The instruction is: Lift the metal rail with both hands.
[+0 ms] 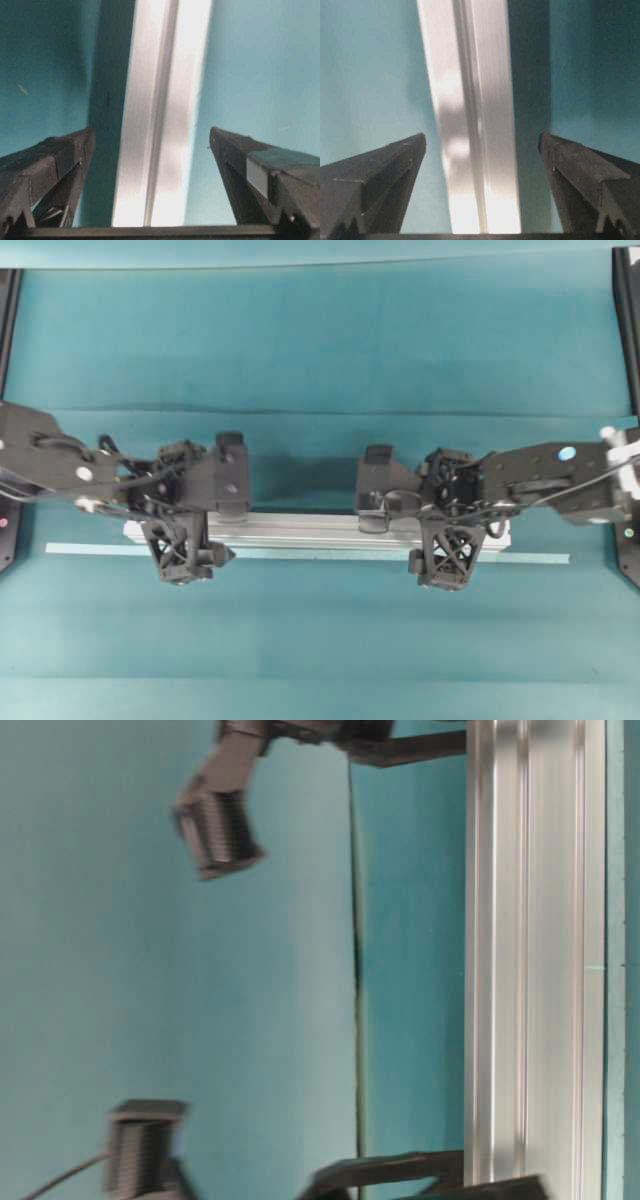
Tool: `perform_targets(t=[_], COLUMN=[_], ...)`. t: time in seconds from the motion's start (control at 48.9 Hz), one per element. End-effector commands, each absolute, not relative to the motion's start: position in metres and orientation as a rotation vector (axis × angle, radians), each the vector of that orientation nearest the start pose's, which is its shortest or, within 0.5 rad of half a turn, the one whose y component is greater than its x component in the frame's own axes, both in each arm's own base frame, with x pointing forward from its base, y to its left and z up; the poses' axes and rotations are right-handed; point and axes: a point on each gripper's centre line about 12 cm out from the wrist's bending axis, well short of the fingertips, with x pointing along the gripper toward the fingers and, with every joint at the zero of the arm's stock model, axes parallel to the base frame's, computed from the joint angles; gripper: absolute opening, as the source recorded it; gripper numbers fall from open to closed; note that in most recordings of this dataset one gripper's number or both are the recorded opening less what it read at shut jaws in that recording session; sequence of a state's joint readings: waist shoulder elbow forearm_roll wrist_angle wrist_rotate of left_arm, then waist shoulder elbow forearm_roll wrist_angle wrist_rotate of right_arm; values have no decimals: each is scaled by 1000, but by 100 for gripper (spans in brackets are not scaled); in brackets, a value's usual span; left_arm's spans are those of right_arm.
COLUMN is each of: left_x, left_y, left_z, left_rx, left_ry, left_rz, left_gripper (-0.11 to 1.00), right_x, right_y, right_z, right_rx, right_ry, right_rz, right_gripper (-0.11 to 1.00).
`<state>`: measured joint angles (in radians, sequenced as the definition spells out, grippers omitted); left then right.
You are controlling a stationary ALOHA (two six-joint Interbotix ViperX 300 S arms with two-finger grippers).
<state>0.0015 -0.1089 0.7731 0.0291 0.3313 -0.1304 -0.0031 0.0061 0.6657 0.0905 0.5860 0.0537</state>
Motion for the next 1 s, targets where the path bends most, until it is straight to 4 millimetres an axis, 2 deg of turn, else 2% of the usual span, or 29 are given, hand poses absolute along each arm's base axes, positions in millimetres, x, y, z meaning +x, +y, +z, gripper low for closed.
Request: perform_targets(t=[0.0,0.225,0.328,0.409,0.983], left_x=[325,315,309,304,283], left_y=[5,5,6,9,7], left_z=[170,220,249,264,312], left_rx=[-94,-109,-106,-110,-105], left_ry=[958,840,743,681,406], left_rz=[69,70,66,73,51], left_gripper=[99,99,99,99,99], right_x=[335,328,319,308,251], right_y=[2,-6,-10,-15,-21], right_z=[145,202,228,242,301], right_rx=[147,158,163,167,164], right_ry=[1197,1023,940,885,447], right_rz=[-46,-56,-64,-75,-101], right_gripper=[93,93,93,93,93])
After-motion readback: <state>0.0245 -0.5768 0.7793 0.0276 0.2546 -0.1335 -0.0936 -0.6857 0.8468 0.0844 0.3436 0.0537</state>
